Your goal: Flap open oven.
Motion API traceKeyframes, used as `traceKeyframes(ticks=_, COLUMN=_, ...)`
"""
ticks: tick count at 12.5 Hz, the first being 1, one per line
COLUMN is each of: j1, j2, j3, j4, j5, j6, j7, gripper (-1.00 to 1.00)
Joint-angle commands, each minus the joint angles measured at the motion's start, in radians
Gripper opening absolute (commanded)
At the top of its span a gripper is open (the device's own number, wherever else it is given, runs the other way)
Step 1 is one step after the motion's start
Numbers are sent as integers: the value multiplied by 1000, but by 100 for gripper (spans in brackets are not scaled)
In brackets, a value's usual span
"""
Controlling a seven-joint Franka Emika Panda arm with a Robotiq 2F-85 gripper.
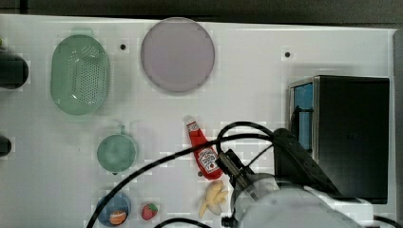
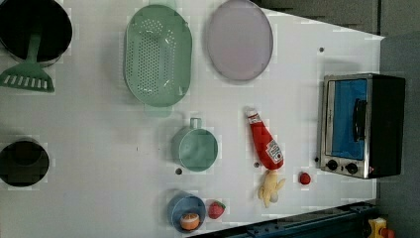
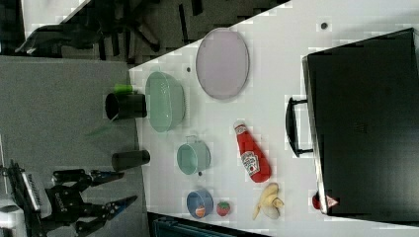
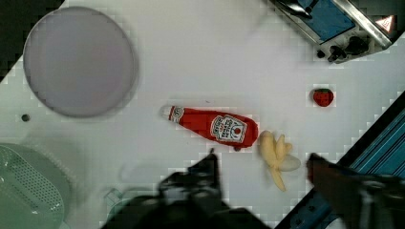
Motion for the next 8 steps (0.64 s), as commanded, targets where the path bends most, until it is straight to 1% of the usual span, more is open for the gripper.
traceKeyframes(ticks=1, j1=11, j2=66, j3=-2, j4=-31, j5=6, j6=-2, j7=-50, gripper=-32)
traceKeyframes(ticks=2, j1=11, j2=70, j3=-13, j4=-32, j5=6, j6=1, j7=-50, gripper=-55)
traceKeyframes(ticks=3, j1=11, j2=78, j3=-29, j4=-33, j5=5, j6=4, j7=-50, gripper=-65)
traceKeyframes(ticks=5, j1=11, j2=101, j3=-65, j4=-34, j5=5, j6=7, j7=-111, gripper=-65)
traceKeyframes(ticks=8, j1=9, j2=152, j3=-132, j4=-41, j5=4, j6=38, j7=-376, gripper=-65)
